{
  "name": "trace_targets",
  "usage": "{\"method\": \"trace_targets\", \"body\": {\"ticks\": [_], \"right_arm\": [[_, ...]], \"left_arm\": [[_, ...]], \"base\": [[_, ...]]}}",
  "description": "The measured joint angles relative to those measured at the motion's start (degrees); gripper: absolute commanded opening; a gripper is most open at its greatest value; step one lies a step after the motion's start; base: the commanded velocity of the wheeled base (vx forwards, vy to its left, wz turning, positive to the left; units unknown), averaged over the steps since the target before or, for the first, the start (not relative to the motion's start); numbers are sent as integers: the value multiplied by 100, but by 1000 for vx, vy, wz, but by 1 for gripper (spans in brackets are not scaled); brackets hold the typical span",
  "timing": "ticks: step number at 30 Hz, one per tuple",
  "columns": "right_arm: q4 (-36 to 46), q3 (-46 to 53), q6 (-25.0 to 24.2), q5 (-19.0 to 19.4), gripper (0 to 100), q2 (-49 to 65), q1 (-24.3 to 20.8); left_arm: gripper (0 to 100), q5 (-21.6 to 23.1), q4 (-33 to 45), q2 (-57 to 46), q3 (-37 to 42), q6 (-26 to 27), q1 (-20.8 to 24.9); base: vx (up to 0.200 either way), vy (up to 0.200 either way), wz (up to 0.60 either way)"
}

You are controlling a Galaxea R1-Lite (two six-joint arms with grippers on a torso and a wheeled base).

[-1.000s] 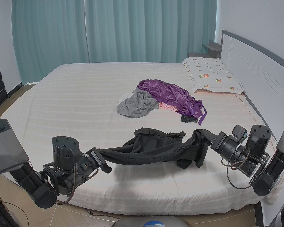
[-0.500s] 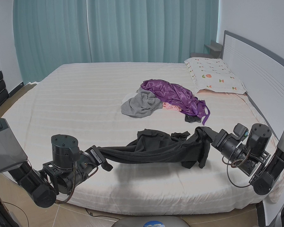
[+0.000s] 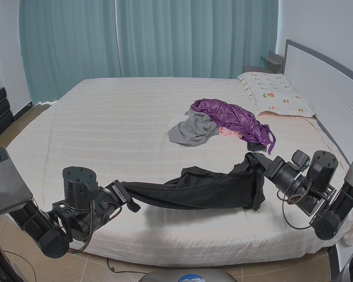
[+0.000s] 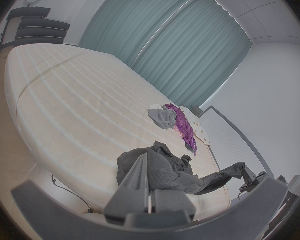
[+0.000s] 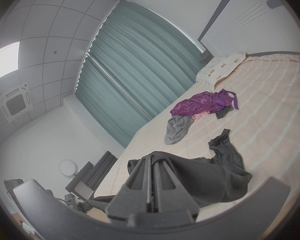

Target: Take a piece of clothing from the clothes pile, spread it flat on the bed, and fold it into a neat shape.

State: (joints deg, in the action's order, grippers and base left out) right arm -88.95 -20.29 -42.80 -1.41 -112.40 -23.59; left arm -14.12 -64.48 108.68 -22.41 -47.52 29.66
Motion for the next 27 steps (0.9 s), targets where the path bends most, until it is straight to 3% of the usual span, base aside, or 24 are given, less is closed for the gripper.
{"method": "trace_targets", "body": {"ticks": [27], "right_arm": [[-2,-105,-327,5,0,-20,91]], "left_arm": [[0,0,-1,-11,0,9,13]], "base": [[0,200,0]]}}
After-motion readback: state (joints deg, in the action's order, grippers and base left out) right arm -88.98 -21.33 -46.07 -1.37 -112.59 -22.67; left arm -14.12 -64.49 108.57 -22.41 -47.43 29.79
